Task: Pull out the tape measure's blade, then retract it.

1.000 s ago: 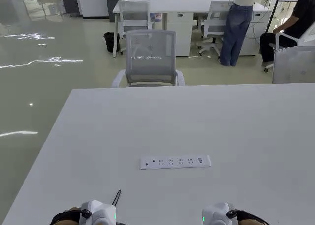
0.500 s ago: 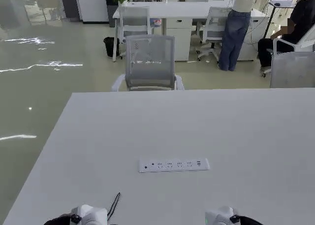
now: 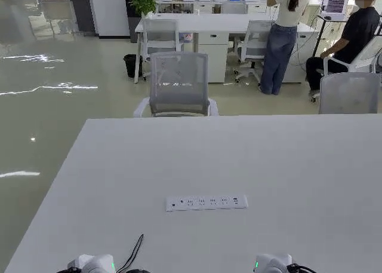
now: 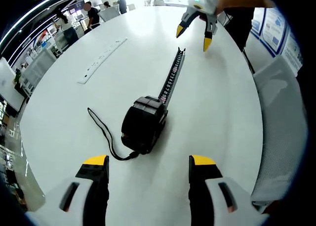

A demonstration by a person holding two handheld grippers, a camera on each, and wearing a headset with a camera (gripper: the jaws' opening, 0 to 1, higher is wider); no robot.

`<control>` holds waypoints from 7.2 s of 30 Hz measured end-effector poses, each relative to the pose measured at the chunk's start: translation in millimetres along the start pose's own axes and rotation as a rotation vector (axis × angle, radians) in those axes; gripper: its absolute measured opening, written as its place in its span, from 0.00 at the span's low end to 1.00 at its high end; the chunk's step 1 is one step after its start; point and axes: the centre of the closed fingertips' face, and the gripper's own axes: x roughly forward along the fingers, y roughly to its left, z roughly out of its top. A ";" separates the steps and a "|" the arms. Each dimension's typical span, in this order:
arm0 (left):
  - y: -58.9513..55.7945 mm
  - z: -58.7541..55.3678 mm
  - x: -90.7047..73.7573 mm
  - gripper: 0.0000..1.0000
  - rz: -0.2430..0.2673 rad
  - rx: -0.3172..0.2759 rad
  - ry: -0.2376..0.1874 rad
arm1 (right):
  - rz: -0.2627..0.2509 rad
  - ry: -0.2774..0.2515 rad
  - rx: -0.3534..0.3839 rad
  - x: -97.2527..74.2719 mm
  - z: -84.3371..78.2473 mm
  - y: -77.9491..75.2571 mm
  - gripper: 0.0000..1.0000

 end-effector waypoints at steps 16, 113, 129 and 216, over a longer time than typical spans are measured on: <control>-32.1 -0.4 -21.4 0.78 0.062 -0.155 -0.121 | -0.079 -0.128 0.113 -30.2 15.9 25.2 0.83; -52.5 43.7 -43.8 0.99 0.490 -0.631 -0.424 | -0.172 -0.369 0.276 -51.8 26.7 68.1 0.90; -26.0 45.9 -22.1 0.99 0.574 -0.687 -0.417 | -0.101 -0.360 0.160 -34.8 28.0 48.3 0.72; 9.5 43.9 28.7 0.74 0.671 -0.819 -0.362 | 0.217 -0.268 -0.170 46.8 9.5 -10.2 0.14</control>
